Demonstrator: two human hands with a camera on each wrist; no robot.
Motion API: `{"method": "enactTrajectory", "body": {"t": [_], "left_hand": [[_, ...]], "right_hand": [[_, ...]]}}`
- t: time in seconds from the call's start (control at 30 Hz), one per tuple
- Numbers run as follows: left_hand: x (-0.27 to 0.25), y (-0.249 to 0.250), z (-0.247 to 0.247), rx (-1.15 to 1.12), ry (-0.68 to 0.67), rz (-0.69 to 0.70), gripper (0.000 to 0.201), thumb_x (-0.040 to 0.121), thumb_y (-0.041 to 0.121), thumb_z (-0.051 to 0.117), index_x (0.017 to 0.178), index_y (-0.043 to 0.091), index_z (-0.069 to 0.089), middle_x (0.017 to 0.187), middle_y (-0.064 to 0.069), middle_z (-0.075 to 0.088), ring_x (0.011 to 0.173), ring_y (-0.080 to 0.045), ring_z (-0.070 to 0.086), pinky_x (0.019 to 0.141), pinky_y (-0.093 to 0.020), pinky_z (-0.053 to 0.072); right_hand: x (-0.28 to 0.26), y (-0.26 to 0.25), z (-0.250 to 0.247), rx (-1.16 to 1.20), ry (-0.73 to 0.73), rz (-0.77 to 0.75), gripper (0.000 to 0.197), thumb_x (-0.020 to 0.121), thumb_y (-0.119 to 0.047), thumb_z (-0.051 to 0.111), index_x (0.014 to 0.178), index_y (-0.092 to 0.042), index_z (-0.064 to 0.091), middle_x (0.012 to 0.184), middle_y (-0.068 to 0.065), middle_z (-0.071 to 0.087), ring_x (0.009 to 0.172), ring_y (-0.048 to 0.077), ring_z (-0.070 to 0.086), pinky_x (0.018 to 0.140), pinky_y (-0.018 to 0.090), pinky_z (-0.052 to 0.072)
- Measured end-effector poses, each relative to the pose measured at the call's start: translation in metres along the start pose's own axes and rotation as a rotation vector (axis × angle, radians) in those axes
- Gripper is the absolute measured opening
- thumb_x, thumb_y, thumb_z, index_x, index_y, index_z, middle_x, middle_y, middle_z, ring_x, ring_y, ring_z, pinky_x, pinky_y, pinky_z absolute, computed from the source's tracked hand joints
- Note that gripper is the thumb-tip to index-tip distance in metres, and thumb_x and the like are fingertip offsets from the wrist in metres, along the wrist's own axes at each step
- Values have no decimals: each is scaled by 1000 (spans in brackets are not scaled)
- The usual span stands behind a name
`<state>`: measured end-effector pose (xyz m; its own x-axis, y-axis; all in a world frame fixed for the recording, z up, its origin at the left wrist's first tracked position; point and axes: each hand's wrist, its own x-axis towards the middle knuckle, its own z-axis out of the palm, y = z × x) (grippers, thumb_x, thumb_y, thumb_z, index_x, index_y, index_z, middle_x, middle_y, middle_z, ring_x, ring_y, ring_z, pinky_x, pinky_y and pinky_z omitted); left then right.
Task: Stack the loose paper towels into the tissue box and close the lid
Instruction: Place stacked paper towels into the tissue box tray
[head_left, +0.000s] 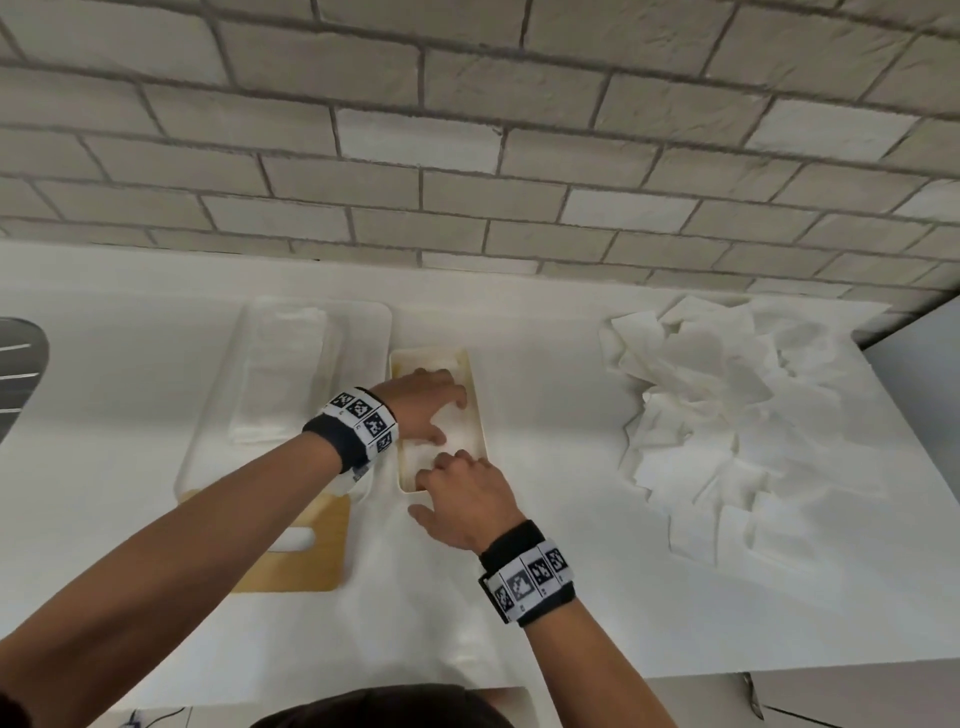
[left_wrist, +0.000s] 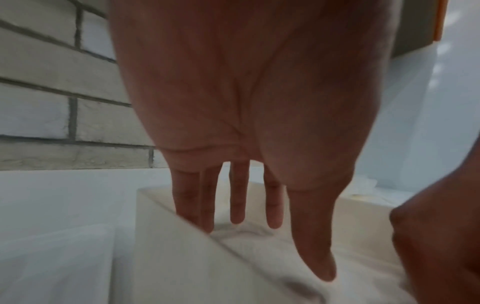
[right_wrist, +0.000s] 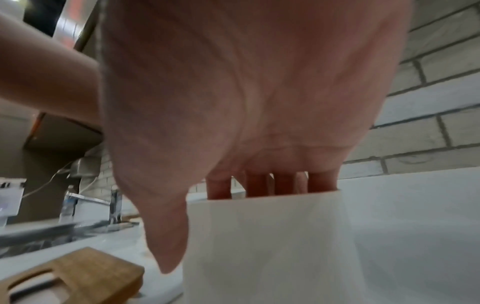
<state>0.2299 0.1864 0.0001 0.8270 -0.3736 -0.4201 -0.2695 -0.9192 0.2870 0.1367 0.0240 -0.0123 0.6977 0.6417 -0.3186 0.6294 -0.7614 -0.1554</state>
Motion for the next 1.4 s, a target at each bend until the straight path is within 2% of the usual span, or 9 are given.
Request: {"method": "enactTrajectory", "body": {"t": [0.27,0.43,0.57,0.7,0.8,0.93,1.17,1.3,1.4], "left_hand": [[-8,12,6,-5,1,-90,64,87,35,85,142,28,52,163,1,36,141,-30,42,111,-43,44],[-38,49,2,-219,408,-154,36,97,37,72,131,29,62,144,4,57,129,-23,58,102,-44,52],[-47,109,17,-417,638,-39,22,96,31,77,117,26,72,119,6,71,101,-14,67,92,-34,55],[-25,159,45,-525,587,-2,13,98,29,75,111,28,73,112,12,73,103,-5,67,92,-31,56],[-1,182,75,-550,483,-27,8,99,31,73,106,32,71,105,15,73,102,-3,66,90,-35,58],[27,203,106,-583,398,-92,7,98,35,73,98,37,66,98,16,71,93,-2,66,86,-39,59],[73,225,111,-837,382,-221,66,82,56,87,133,30,54,116,8,64,98,-11,66,87,-26,55],[83,217,94,-791,467,-186,26,88,33,87,98,24,64,75,10,64,66,-10,59,72,-30,52],[82,210,80,-816,573,-174,24,93,33,81,80,26,63,73,6,61,67,-12,53,71,-31,46]], "right_hand": [[-29,17,-12,304,203,-1,36,105,-48,58,130,-25,69,126,2,70,109,27,67,89,43,57],[-87,102,-13,642,629,187,16,100,-31,67,116,-32,71,111,-13,74,100,8,71,89,33,58],[-122,202,6,459,504,387,37,95,-15,68,127,-33,64,126,-3,67,113,24,68,92,41,58],[-142,277,24,190,118,572,85,90,-17,71,151,-61,32,165,8,23,150,40,31,111,61,45],[-144,310,35,236,20,569,70,96,-28,72,148,-62,39,159,4,24,145,38,35,107,61,47],[-125,303,37,353,177,510,35,97,-38,73,128,-44,57,133,2,43,123,31,51,83,49,58],[-98,276,21,755,446,439,20,93,-45,77,107,-44,63,118,-6,54,100,15,61,87,39,54],[-98,275,-1,933,588,372,12,93,-45,79,96,-37,72,120,-6,61,103,-5,62,95,28,56],[-104,285,-16,822,703,367,17,93,-49,80,83,-39,70,124,-9,62,106,-4,58,97,28,52]]}}
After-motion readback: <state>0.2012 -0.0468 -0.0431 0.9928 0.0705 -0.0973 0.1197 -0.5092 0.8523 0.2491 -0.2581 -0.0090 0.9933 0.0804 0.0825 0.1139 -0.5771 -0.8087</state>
